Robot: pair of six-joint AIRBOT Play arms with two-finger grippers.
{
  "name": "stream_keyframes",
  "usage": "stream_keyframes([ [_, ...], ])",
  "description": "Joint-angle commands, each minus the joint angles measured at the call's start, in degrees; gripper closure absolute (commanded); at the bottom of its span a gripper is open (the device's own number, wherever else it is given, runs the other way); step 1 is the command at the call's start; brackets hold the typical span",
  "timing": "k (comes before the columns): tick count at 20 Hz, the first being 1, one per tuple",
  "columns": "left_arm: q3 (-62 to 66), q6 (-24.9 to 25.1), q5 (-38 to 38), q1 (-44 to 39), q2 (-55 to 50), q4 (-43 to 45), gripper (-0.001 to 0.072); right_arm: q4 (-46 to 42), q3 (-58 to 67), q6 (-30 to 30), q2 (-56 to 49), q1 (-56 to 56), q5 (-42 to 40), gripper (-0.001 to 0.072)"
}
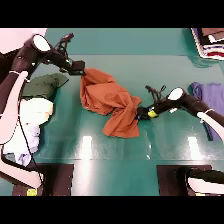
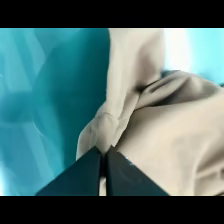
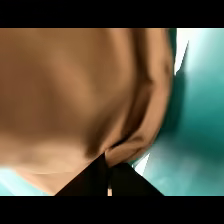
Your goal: Fold the shirts.
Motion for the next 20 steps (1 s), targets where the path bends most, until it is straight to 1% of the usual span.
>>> stream_keyframes([
  [1,4.35,-0.02,0.85,0.02,7.06,7.45,0.0685,-14.6,8.92,4.72,6.84,-3.58,6.38,0.0694],
  [3,7.74,-0.02,1.4,0.02,13.99,10.16,0.0685,-18.36,16.0,4.79,14.14,-8.52,9.53,0.0695],
  [5,10.73,0.0,1.62,0.02,21.18,10.29,0.0685,-18.45,23.3,4.76,20.55,-13.18,11.19,0.0695],
  [9,14.43,-0.07,2.21,0.02,35.01,10.03,0.0685,-20.11,34.58,4.66,31.28,-18.97,11.41,0.0694],
  [12,14.4,-0.57,5.99,0.02,44.06,9.14,0.0685,-21.14,40.96,4.66,36.61,-22.38,11.65,0.0695],
  [14,14.43,-2.03,10.19,0.02,48.61,8.17,0.0686,-21.03,45.38,4.61,38.07,-25.09,11.96,0.0695],
  [16,14.4,-1.97,13.66,0.02,51.15,7.61,0.0686,-20.98,50.23,4.0,37.57,-27.74,13.33,0.0695],
  [18,14.64,-1.95,13.79,0.02,51.23,7.74,0.0686,-20.87,55.6,3.63,35.36,-29.83,15.39,0.0695],
  [20,14.08,-1.9,11.04,0.02,49.42,8.11,0.0686,-20.79,61.2,3.63,31.56,-30.58,18.14,0.0695],
])
